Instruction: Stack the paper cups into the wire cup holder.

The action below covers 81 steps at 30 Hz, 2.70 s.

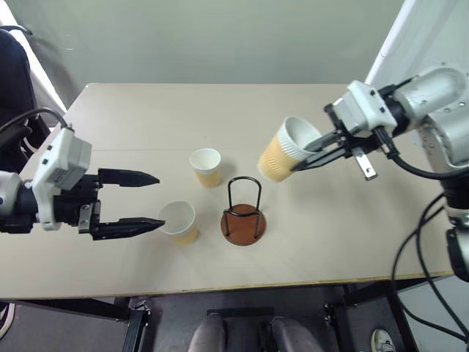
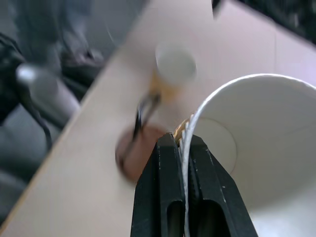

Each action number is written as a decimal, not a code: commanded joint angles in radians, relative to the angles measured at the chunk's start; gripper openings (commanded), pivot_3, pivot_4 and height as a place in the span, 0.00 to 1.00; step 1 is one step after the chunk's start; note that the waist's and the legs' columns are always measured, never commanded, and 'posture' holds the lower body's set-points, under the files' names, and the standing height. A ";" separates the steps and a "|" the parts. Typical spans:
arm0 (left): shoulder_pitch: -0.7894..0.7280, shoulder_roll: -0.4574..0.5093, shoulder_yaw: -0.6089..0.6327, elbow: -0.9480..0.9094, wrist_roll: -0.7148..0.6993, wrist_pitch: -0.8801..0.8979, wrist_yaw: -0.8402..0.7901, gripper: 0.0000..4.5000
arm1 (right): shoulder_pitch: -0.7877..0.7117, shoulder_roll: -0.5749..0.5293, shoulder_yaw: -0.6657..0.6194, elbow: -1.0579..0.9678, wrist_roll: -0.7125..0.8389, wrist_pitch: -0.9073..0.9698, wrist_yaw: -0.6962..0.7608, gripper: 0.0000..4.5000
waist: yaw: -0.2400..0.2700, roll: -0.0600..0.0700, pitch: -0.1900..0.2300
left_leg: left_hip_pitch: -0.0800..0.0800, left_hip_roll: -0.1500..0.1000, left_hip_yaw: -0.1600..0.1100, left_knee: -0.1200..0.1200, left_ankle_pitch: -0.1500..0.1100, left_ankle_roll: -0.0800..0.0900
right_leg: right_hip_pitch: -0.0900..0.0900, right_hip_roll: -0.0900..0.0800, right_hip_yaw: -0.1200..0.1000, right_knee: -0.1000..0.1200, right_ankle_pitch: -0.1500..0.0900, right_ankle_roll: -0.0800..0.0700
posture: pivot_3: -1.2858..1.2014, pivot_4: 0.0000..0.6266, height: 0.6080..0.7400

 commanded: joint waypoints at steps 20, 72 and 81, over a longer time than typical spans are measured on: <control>0.079 -0.015 0.135 -0.100 -0.032 0.037 0.035 1.00 | 0.032 0.188 0.142 0.035 -0.228 -0.220 0.003 0.00 | -0.001 0.000 0.000 | -0.002 0.001 0.000 0.002 -0.005 -0.004 | -0.003 0.000 0.000 0.000 0.003 -0.005 | 0.52 0.24 1.00; -0.105 0.013 -0.516 0.003 0.500 -0.372 -0.028 0.96 | 0.718 -0.308 -0.720 -0.216 0.517 0.450 -0.234 1.00 | 0.008 -0.001 -0.001 | 0.003 -0.005 0.002 0.004 -0.006 0.003 | 0.012 0.005 0.023 -0.002 -0.006 0.014 | 0.52 0.24 1.00; -0.149 -0.012 -0.536 0.022 0.490 -0.367 -0.058 0.32 | 0.719 -0.305 -0.712 -0.227 0.508 0.443 -0.246 1.00 | 0.007 -0.001 -0.001 | 0.003 -0.005 0.007 0.008 -0.010 0.007 | 0.008 0.005 0.026 -0.003 -0.006 0.017 | 0.52 0.24 1.00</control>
